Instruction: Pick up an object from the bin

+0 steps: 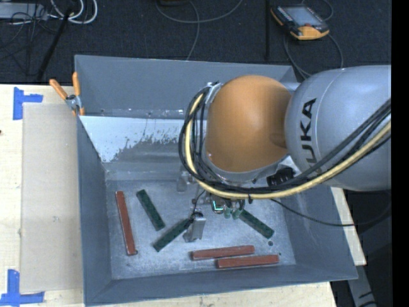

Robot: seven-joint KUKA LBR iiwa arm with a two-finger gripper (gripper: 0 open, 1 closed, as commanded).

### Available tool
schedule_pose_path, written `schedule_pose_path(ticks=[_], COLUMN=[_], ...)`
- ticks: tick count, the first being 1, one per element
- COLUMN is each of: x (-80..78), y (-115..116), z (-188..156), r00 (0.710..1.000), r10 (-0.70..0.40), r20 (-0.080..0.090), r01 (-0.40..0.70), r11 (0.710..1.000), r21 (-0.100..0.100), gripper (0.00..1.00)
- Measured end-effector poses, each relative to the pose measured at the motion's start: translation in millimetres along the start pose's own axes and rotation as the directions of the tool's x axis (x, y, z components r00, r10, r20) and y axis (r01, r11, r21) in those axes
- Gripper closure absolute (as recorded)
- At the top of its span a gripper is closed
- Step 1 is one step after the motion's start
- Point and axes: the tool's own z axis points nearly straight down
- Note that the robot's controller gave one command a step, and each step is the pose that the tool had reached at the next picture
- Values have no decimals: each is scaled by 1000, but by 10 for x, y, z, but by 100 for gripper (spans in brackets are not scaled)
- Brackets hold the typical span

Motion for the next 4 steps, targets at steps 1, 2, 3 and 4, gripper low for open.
schedule_pose_path(ticks=[1,2,3,4], x=[-338,-272,-290,-398], y=[-354,-448,-452,-146], z=[1081,1695,1664,-12], r00=[984,982,982,982], r10=[-179,-191,-187,-187], r20=[2,3,9,20], r01=[179,191,187,187], r11=[984,982,982,982], r21=[1,-1,-1,0], gripper=[0,0,100,100])
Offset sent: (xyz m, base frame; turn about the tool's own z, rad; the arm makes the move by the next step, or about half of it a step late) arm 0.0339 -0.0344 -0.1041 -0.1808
